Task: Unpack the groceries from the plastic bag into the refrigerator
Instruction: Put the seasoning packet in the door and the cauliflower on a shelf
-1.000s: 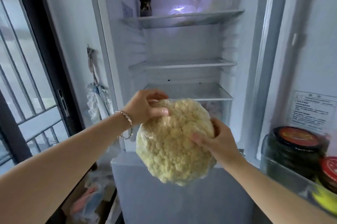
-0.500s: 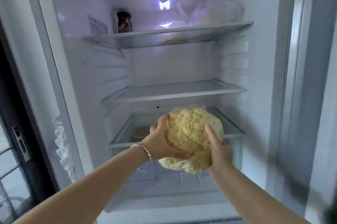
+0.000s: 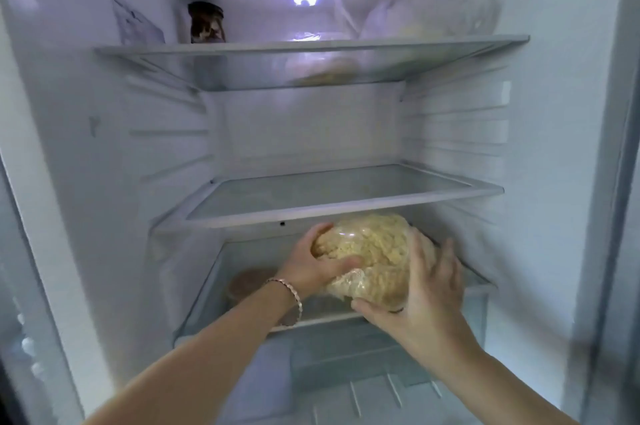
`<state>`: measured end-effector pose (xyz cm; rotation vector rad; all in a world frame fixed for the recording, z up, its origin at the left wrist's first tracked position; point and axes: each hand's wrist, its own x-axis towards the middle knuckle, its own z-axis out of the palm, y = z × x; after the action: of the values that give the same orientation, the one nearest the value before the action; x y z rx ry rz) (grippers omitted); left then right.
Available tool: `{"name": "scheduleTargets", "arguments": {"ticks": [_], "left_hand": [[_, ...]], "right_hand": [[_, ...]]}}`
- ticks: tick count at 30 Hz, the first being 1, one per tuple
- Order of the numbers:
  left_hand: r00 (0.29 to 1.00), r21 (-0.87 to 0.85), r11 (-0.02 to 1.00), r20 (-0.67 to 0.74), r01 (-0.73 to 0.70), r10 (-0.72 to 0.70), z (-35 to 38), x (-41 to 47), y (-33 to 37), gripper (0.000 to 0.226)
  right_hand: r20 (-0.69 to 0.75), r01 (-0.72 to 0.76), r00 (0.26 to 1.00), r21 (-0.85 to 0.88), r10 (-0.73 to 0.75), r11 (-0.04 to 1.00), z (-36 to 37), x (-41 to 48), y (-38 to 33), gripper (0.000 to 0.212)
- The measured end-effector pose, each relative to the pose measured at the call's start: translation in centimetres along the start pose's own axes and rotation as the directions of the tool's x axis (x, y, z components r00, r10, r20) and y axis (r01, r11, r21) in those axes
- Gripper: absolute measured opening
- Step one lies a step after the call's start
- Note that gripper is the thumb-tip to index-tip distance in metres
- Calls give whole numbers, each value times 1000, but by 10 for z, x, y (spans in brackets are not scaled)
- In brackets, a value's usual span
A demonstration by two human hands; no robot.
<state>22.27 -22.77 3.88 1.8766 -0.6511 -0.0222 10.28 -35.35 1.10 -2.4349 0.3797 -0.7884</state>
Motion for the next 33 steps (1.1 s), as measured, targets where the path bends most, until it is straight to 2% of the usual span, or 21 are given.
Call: {"name": "scheduleTargets", "arguments": {"ticks": [2, 5, 6, 8, 9, 10, 12, 14, 17, 20, 24, 29, 31, 33], "left_hand": [[999, 110, 994, 38, 23, -28, 5, 13, -1, 79], [999, 428, 903, 0, 35, -39, 11, 20, -5, 68], [999, 552, 832, 1, 43, -53, 10, 16, -7, 64], [994, 804, 594, 48, 20, -99, 1, 1, -15, 60], [991, 867, 498, 68, -1, -117, -6, -7, -22, 61], [989, 887, 461, 78, -12, -125, -13, -15, -29, 62], [993, 871, 491, 64, -7, -100, -23, -28, -40, 69], [999, 848, 530, 30, -6, -36, -23, -32, -42, 85], [1000, 847, 531, -12, 8, 3, -21, -32, -41, 100], [1000, 848, 529, -4, 4, -1, -21, -32, -44, 84], [999, 864, 503, 31, -14, -25, -21, -31, -47, 56], [998, 867, 496, 50, -32, -23, -23, -29, -48, 52], [998, 863, 504, 59, -34, -32, -24, -29, -46, 52], [997, 858, 513, 56, -22, -51, -25, -32, -43, 49]], "right_hand": [[79, 6, 997, -100, 2, 995, 7, 15, -2, 112], [89, 11, 996, -110, -1, 994, 23, 41, 4, 88], [82, 19, 997, -133, -8, 991, 29, 50, 9, 86], [98, 27, 995, -166, -11, 986, 38, 67, 17, 85], [118, 18, 993, -158, 1, 987, 41, 77, 20, 85], [139, 5, 990, -146, 16, 989, 45, 88, 23, 84], [179, 3, 984, -139, 22, 990, 52, 104, 23, 85], [190, 7, 982, -143, 20, 990, 58, 116, 21, 87], [180, 14, 983, -200, 23, 980, 60, 119, 22, 88], [155, 50, 988, -317, 0, 947, 54, 117, 32, 84], [177, 34, 984, -345, 29, 938, 52, 116, 32, 80], [264, -8, 959, -339, 104, 941, 44, 110, 19, 85], [250, 44, 966, -388, 59, 921, 34, 96, 8, 77], [201, 182, 975, -483, -94, 857, 25, 74, -1, 53]]}}
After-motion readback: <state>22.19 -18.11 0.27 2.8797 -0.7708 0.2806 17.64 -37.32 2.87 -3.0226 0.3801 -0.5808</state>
